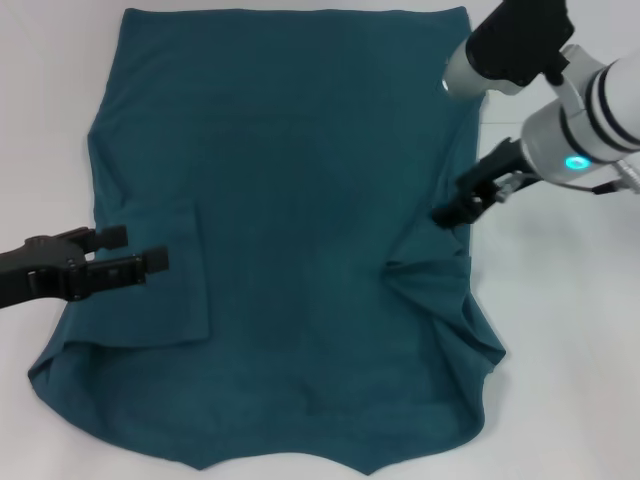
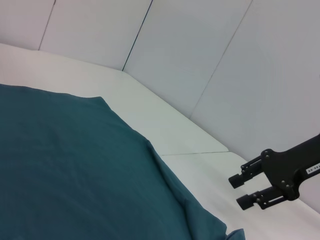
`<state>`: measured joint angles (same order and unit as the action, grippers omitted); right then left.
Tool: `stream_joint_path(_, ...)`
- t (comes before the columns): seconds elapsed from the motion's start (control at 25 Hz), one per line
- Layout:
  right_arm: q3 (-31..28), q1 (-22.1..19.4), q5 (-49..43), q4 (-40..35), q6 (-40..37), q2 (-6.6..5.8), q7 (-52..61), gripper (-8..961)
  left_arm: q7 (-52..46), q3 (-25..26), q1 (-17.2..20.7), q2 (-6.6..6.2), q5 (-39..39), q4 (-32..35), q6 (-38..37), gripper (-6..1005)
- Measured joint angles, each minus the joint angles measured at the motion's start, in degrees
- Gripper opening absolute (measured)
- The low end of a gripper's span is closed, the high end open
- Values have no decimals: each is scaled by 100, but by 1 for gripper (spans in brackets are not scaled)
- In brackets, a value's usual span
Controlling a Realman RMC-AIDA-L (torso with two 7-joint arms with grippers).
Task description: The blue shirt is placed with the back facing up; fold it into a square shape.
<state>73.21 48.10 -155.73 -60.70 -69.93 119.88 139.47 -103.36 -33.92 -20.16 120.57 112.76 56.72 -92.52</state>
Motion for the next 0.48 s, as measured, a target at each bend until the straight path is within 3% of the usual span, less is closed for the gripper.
stream_joint_path(0.2,0,-162,-861,-399,-574,-1,307,624,-5,33,13,-8,-4,16,-24,947)
stream_joint_path(0.44,83,-393,-958,-436,-872,19,223,784,-2,59,19,-7,-9,16,-23,947)
stream_joint_path(0.48,107,-447,-928,-426,-864,33,202,749,-2,60,17,-7,-9,17,-21,947)
